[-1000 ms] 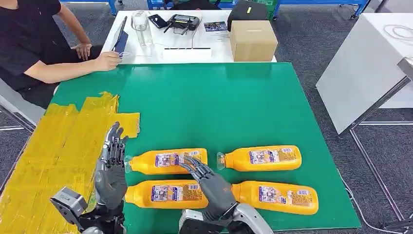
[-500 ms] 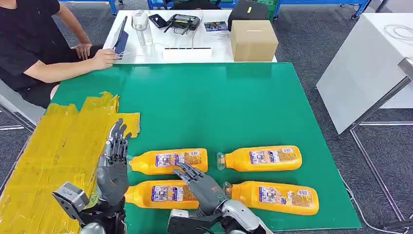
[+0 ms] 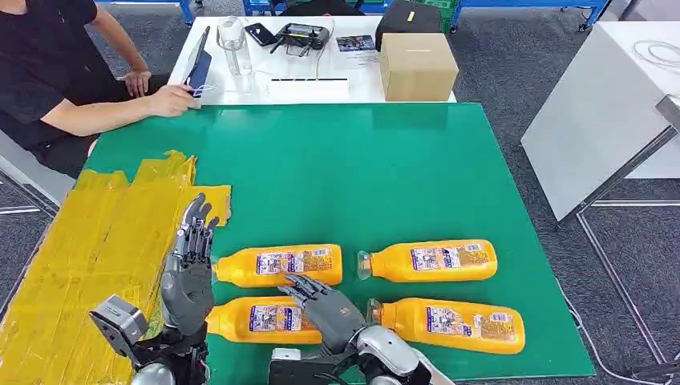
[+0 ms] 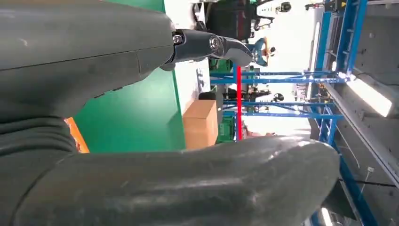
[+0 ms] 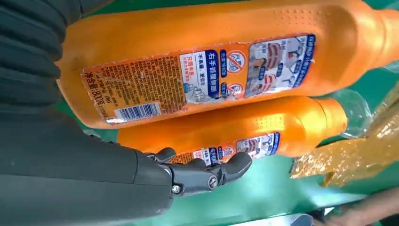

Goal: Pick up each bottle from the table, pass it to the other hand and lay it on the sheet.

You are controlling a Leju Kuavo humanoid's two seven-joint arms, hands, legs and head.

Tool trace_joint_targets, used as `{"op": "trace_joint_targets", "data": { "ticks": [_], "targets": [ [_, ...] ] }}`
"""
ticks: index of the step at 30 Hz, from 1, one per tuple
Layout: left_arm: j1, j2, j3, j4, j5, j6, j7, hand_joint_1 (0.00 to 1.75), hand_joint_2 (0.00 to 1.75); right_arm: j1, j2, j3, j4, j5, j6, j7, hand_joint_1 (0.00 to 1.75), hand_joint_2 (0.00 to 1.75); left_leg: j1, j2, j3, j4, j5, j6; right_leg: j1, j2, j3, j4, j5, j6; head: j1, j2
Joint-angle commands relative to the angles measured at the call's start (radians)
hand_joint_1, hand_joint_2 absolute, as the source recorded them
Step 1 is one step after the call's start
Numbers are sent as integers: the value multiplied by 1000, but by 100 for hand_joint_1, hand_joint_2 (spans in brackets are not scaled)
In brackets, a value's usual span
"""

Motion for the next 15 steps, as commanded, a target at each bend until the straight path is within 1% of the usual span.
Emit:
{"op": "trace_joint_targets", "data": {
  "ticks": [1, 6, 8, 11, 12, 14, 15],
  "targets": [
    [-17, -1, 30, 52, 3, -11, 6, 0, 0, -86, -8, 103, 110, 73, 32, 60, 0, 175, 0, 2, 3, -1, 0, 0, 0, 2, 2, -1, 0, 0, 0, 0],
    [-15, -2, 34, 61, 6, -16, 4, 0, 0, -97, -7, 117, 142, 81, 42, 69, 0, 175, -1, 2, 4, -2, 0, 0, 0, 2, 3, -1, 0, -1, 0, 0],
    [-18, -7, 40, 62, 11, -26, 2, 0, 0, -117, -5, 140, 171, 99, 64, 87, 0, 175, 0, 1, 3, -1, 0, 0, 0, 1, 2, -1, 0, 0, 0, 0],
    [-30, -10, 36, 73, 15, -34, 4, 0, 0, -142, -3, 170, 230, 88, 121, 92, 0, 175, -1, 2, 5, -2, 0, 0, -1, 3, 4, -2, 0, -1, 0, 0],
    [-37, -11, 33, 81, 18, -36, 4, 0, 0, -159, -1, 191, 263, 84, 142, 88, 0, 175, 0, 1, 2, -2, 0, 0, 0, 1, 2, -1, 0, 0, 0, 0],
    [-48, -12, 29, 92, 30, -44, 5, 0, 0, -183, 2, 222, 313, 66, 190, 73, 0, 175, 0, 0, 3, -2, 0, 0, 0, 1, 2, -1, 0, 0, 0, 0],
    [-58, -13, 23, 102, 35, -47, 7, 0, 0, -201, 0, 249, 345, 62, 215, 59, 161, 175, 0, 0, 4, -3, 1, 0, 0, 1, 4, -2, 1, -1, 0, 0]
  ]
}}
